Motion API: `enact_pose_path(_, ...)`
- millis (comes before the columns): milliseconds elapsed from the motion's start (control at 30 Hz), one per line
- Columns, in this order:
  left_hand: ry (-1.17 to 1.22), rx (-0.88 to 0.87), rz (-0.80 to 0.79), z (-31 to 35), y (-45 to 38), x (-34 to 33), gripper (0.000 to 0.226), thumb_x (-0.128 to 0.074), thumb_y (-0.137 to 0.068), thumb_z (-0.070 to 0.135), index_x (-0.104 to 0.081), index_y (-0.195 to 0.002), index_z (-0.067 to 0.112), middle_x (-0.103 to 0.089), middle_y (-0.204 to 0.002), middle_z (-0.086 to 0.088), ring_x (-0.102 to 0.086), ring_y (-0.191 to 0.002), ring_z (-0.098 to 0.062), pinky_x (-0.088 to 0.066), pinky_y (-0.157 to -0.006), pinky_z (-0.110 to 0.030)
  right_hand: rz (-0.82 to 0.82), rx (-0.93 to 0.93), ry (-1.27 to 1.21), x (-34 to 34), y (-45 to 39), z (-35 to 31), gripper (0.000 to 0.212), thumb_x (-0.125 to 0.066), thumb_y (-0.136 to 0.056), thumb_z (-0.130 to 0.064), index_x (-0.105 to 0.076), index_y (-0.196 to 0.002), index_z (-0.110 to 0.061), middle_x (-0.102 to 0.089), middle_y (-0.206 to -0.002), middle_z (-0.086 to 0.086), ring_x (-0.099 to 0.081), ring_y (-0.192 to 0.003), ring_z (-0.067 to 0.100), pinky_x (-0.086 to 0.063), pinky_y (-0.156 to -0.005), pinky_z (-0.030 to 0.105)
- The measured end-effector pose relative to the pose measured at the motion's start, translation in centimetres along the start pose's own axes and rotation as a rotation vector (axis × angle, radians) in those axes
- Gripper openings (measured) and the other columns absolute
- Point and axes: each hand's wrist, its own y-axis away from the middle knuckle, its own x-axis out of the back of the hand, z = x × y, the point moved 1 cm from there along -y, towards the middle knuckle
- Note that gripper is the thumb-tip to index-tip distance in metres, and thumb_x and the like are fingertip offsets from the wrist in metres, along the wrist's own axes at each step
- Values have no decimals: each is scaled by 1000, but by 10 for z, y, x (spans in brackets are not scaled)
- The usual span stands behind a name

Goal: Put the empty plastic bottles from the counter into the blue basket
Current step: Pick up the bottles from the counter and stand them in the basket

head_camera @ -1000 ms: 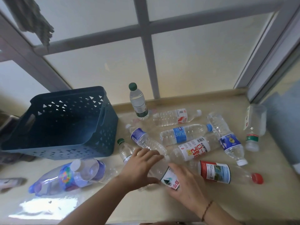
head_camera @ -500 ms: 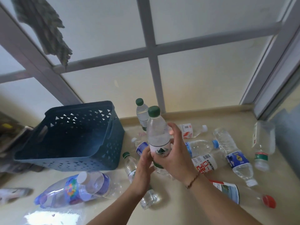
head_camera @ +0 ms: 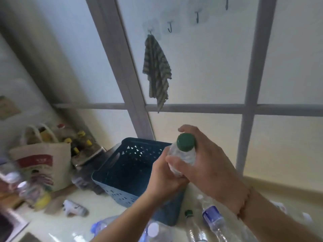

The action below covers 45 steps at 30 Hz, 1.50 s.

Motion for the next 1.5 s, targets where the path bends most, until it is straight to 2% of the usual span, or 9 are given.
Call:
enact_pose_path(233,-364,192,-32,-89,-52,110,48,-76,-57,54,-63,-99,35,-59,-101,18,-59,-97,-7,-55,-81,-34,-143,-187,-203,-143,-82,14,44,-74,-83,-32,-34,-103,-38,-56,-91,-15,-59,-83,2,-47,-70,12)
enact_pose_path(400,-515,425,-144,-184,-67,146,50,-64,-63,50,-57,-111,37,-61,-110,16,-61,-100,-12,-56,-82,-38,-296,-363,-182,-265,-113,54,43,-69,-87,-28,-36,-112,-36,-60,-103,-9,-61,-96,9,-53,-89,32)
enact_pose_path(633,-202,808,-259,-277,-92,147,41,-61,-84,23,-55,-123,12,-68,-104,-2,-67,-96,-25,-57,-78,-37,-344,-477,-4,-358,-136,99,40,-64,-89,-19,-34,-111,-34,-57,-102,-4,-59,-91,12,-53,-83,34)
enact_pose_path(867,374,1123,-82,-292,-106,138,17,-54,-100,11,-60,-113,2,-68,-101,-14,-68,-95,-28,-60,-85,-43,-389,-384,68,-378,-169,123,60,-64,-91,-26,-31,-141,-33,-49,-138,-3,-54,-117,18,-49,-95,34)
enact_pose_path(1000,748,1223,107,-286,-106,135,20,-45,-106,10,-55,-121,0,-62,-97,-17,-61,-87,-28,-52,-70,-37,-388,-175,385,-385,-169,124,60,-48,-98,-30,-17,-150,-28,-35,-144,2,-38,-129,22,-48,-97,39)
enact_pose_path(1133,812,1224,122,-285,-102,129,30,-42,-107,6,-51,-132,-6,-61,-117,-26,-53,-127,-43,-50,-76,-35,-424,-230,374,-381,-173,126,76,-52,-97,-27,0,-152,-30,-31,-146,2,-41,-124,21,-51,-90,37)
enact_pose_path(1233,803,1236,141,-272,-105,132,22,-43,-106,6,-63,-100,-2,-68,-74,-15,-67,-94,-38,-54,-58,-30,-495,-328,251,-364,-174,129,82,-55,-96,-27,3,-153,-33,-36,-149,2,-46,-127,22,-48,-97,39)
enact_pose_path(1333,719,1270,110,-252,-103,130,24,-53,-98,16,-53,-73,13,-50,-56,-5,-43,-47,-15,-33,-42,-26,-525,-309,234,-334,-163,126,68,-53,-97,-29,-13,-153,-27,-47,-143,5,-50,-124,24,-45,-100,41)
enact_pose_path(1500,563,992,167,-154,-76,116,10,-58,-94,20,-66,-93,24,-62,-90,5,-56,-83,-14,-41,-75,-33,-428,-145,225,-244,-124,104,41,-61,-91,-28,-54,-131,-19,-66,-113,0,-60,-103,18,-48,-93,37)
